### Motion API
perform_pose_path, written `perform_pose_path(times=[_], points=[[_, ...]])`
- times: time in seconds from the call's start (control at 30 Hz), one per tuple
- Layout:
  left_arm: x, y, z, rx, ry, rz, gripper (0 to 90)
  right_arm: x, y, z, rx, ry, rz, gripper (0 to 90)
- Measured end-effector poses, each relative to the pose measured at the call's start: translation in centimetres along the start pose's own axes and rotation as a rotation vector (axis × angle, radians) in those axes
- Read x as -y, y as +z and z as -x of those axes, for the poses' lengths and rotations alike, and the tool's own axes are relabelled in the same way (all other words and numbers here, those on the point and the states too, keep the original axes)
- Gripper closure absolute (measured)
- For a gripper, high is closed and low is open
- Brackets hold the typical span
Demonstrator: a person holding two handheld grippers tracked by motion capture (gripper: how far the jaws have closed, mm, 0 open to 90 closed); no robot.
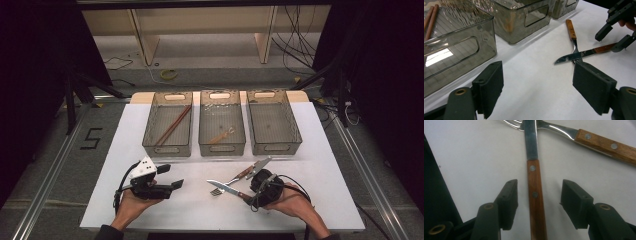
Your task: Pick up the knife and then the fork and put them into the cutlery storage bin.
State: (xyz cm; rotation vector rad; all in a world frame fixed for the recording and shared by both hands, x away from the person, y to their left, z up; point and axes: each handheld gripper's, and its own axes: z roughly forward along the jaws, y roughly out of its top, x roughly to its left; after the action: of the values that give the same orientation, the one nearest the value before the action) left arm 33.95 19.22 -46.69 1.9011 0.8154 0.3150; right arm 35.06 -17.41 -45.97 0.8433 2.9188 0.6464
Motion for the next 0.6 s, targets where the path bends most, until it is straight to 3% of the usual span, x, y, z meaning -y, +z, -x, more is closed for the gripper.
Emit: perform_pose_path(times=[0.3, 0.6], points=[[-0.03, -0.06, -0.01, -0.003, 0.003, 0.005, 24.1, -0.26, 0.54, -0.29, 0.008, -0.028, -0.026, 60.5], [-0.02, -0.03, 0.02, -0.002, 0.003, 0.004, 24.1, -0.37, 0.62, -0.56, 0.052, -0.056, -0.042, 69.6]])
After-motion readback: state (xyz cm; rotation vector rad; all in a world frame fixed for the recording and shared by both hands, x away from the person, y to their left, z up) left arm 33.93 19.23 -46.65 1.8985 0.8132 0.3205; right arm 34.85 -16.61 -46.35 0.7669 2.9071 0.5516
